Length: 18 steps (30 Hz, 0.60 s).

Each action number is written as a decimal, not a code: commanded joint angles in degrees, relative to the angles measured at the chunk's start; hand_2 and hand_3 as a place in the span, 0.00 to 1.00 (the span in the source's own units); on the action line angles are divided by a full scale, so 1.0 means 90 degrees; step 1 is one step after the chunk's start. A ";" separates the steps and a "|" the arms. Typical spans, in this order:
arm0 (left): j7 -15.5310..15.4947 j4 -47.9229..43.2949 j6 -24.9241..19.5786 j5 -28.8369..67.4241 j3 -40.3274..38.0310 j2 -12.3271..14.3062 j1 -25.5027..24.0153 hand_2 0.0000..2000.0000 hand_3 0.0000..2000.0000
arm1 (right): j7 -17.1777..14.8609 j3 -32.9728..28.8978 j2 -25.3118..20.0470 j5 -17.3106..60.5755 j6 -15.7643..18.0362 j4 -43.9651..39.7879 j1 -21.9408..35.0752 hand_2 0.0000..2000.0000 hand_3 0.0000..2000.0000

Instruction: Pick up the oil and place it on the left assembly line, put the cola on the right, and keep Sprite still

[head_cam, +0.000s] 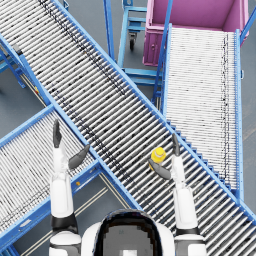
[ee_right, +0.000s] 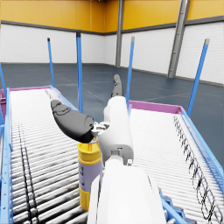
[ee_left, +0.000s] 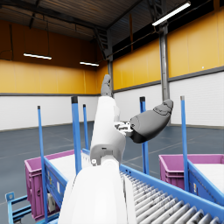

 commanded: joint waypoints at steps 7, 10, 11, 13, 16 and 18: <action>0.0000 0.0063 0.0000 0.0000 0.0085 0.0029 0.0026 0.00 0.00 | 0.0000 0.0360 -0.0156 0.0000 0.0000 -0.1804 0.0362 0.00 0.00; 0.0000 0.0179 0.0000 0.0000 0.0108 0.0027 0.0188 0.00 0.00 | 0.0000 0.0464 -0.0227 0.0000 0.0000 -0.2259 0.0525 0.00 0.00; 0.0000 0.0202 0.0000 0.0000 0.0112 0.0029 0.0228 0.00 0.00 | 0.0000 0.0458 -0.0260 -0.0001 0.0000 -0.2439 0.0621 0.00 0.00; 0.0000 0.0244 0.0000 0.0000 0.0145 0.0035 0.0309 0.00 0.00 | 0.0000 0.0439 -0.0316 0.0000 0.0000 -0.2848 0.0786 0.00 0.00; 0.0000 0.0328 0.0000 0.0000 0.0206 0.0052 0.0357 0.00 0.00 | 0.0000 0.0571 -0.0389 -0.0001 0.0000 -0.3100 0.0958 0.00 0.00; 0.0000 0.0403 0.0000 0.0000 0.0164 0.0061 0.0381 0.00 0.00 | 0.0000 0.0681 -0.0469 -0.0001 0.0000 -0.3446 0.1182 0.00 0.00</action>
